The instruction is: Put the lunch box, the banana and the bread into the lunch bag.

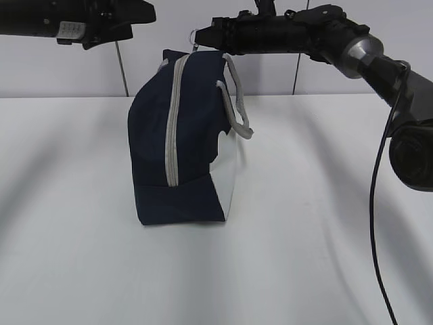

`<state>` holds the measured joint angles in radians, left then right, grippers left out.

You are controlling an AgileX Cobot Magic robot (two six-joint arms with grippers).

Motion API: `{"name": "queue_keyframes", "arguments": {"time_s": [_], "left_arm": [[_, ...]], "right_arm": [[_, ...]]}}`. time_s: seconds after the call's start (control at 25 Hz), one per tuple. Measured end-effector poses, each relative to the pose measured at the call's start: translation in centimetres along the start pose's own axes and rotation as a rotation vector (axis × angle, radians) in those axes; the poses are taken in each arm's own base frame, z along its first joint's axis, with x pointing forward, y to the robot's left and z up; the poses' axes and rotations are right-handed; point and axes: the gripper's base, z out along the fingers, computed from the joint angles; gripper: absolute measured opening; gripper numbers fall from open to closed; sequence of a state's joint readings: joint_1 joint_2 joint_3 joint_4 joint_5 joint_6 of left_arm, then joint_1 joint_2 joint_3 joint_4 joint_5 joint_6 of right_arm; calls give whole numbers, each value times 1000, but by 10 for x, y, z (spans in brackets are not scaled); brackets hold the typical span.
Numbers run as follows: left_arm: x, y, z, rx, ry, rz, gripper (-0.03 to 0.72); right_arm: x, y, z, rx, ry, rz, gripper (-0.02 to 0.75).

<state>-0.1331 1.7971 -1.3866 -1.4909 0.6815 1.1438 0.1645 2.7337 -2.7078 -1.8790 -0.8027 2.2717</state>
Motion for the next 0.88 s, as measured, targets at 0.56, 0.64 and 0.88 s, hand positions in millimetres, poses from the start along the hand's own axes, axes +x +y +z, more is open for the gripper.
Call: {"name": "queue_keyframes", "arguments": {"time_s": [0.56, 0.64, 0.88], "left_arm": [[10, 38, 47, -48, 22, -217, 487], [9, 38, 50, -30, 25, -232, 487], [14, 32, 57, -25, 56, -238, 487]], "right_arm": [[0, -1, -1, 0, 0, 0, -16], [0, -1, -1, 0, 0, 0, -16], [0, -1, -1, 0, 0, 0, -16]]}}
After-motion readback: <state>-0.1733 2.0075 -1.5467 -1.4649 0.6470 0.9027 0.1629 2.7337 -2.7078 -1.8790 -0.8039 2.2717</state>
